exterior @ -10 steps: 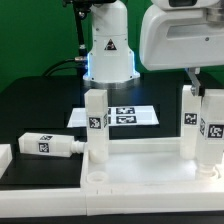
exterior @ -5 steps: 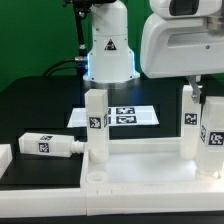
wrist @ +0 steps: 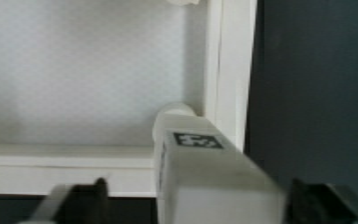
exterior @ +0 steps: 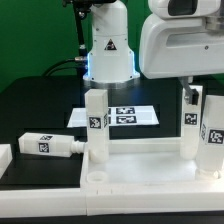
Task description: Assemble desk
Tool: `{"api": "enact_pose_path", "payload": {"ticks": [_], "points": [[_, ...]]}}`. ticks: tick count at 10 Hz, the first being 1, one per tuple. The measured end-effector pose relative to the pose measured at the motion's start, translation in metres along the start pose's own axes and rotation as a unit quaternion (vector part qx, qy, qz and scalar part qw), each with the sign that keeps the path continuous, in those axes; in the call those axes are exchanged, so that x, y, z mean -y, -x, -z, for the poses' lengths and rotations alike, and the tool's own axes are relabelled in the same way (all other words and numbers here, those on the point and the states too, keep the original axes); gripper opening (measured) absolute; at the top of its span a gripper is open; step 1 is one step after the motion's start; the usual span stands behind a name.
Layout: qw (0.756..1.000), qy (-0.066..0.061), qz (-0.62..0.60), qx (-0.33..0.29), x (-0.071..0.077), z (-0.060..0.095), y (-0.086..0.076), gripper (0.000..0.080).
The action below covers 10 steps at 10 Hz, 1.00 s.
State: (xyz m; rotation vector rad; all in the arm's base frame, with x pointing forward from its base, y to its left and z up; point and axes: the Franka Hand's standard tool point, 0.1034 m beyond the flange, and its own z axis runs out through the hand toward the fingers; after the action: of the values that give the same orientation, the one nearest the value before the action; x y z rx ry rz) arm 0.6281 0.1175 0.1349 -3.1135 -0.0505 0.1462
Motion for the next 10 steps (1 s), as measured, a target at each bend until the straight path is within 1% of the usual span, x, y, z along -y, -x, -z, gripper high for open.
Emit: {"api": "enact_pose_path", "payload": {"ticks": [1,2,3,4,6,7,8,9,10], "points": [[1.000,0.000,0.000,0.000,0.000,0.000,0.000,0.0603],[1.000,-0.004,-0.012,0.000,0.000,-0.001,-0.001,0.0635],[0.999,-0.009,-0.032,-0.007,0.000,-0.002,-0.006,0.0635],[0.999,-0.007,-0.047,0.000,0.004,-0.004,-0.009,0.0647],[0.997,0.001,-0.046,0.063,0.005,-0.013,-0.002,0.0649],[0.993,0.006,-0.046,0.106,0.002,-0.017,0.007,0.0649],[0.990,0.008,-0.040,0.136,-0.004,-0.019,0.012,0.0649],[0.987,0.008,-0.040,0.158,-0.012,-0.018,0.018,0.0649],[0.984,0.008,-0.043,0.170,-0.017,-0.016,0.019,0.0649]]}}
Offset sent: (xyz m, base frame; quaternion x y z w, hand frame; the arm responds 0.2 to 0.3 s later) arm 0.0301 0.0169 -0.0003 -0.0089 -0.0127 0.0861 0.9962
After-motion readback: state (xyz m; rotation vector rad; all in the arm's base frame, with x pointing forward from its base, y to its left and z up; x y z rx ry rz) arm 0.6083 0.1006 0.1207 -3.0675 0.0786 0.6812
